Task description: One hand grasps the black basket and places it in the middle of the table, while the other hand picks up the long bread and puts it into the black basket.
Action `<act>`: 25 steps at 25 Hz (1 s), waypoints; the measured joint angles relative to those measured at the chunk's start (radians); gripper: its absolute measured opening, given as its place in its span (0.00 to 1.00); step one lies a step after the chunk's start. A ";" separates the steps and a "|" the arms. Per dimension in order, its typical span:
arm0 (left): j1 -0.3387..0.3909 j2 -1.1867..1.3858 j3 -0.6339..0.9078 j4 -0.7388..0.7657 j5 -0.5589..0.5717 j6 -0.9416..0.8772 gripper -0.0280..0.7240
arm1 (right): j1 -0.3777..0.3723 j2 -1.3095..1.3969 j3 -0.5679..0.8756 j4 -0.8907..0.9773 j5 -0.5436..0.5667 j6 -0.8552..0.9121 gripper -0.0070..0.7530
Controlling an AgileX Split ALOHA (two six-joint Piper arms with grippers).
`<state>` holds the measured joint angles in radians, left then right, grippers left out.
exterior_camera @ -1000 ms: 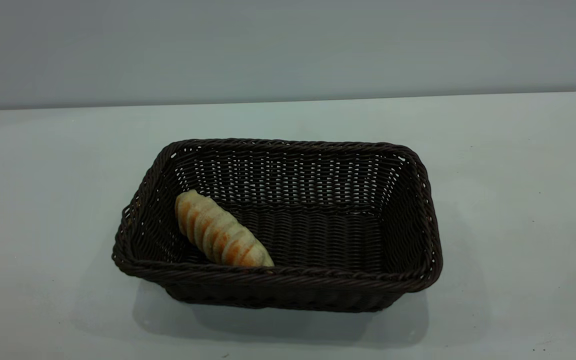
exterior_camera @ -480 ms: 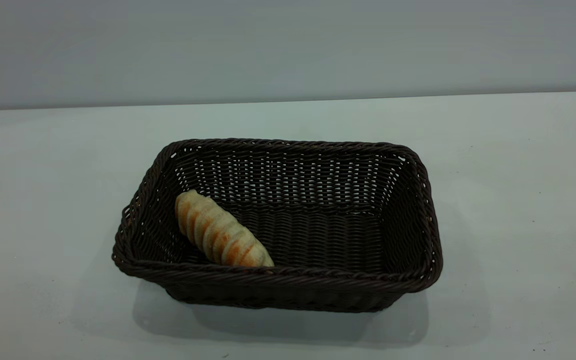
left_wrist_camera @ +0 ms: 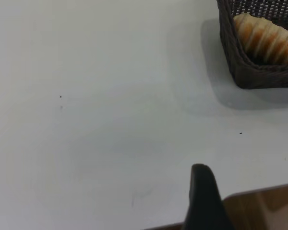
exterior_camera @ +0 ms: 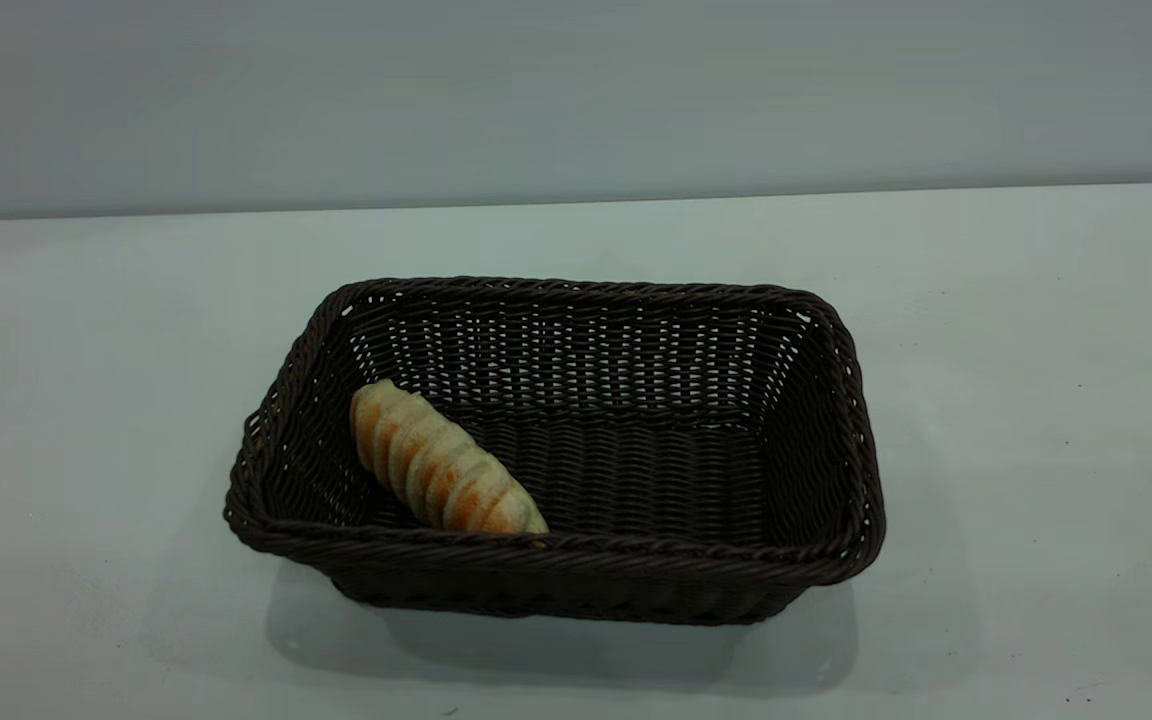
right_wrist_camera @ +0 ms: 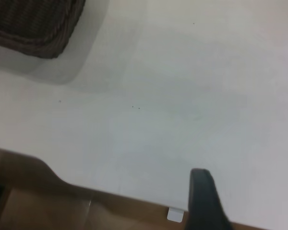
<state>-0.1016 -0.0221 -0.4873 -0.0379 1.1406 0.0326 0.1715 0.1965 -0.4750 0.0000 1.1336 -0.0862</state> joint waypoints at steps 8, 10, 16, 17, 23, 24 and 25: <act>0.000 0.000 0.000 0.064 -0.003 0.000 0.72 | 0.000 0.000 0.003 0.006 -0.001 0.001 0.64; 0.000 0.000 0.000 0.064 -0.003 0.000 0.72 | 0.000 0.000 0.003 0.007 -0.001 0.001 0.64; 0.000 0.000 0.000 0.064 -0.003 -0.001 0.72 | 0.000 0.000 0.003 0.007 -0.001 0.001 0.64; 0.000 0.000 0.000 0.064 -0.003 -0.001 0.72 | 0.000 0.000 0.003 0.007 -0.001 0.001 0.64; 0.000 0.000 0.001 0.064 -0.003 -0.001 0.72 | 0.000 0.000 0.003 0.008 -0.001 0.001 0.64; 0.000 0.000 0.001 0.064 -0.003 -0.001 0.72 | -0.001 0.000 0.003 0.008 -0.001 0.001 0.64; 0.000 0.000 0.001 0.064 -0.003 -0.001 0.72 | -0.011 0.000 0.003 0.009 -0.001 0.001 0.64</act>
<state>-0.1016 -0.0221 -0.4866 0.0257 1.1376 0.0320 0.1610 0.1965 -0.4720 0.0093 1.1324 -0.0848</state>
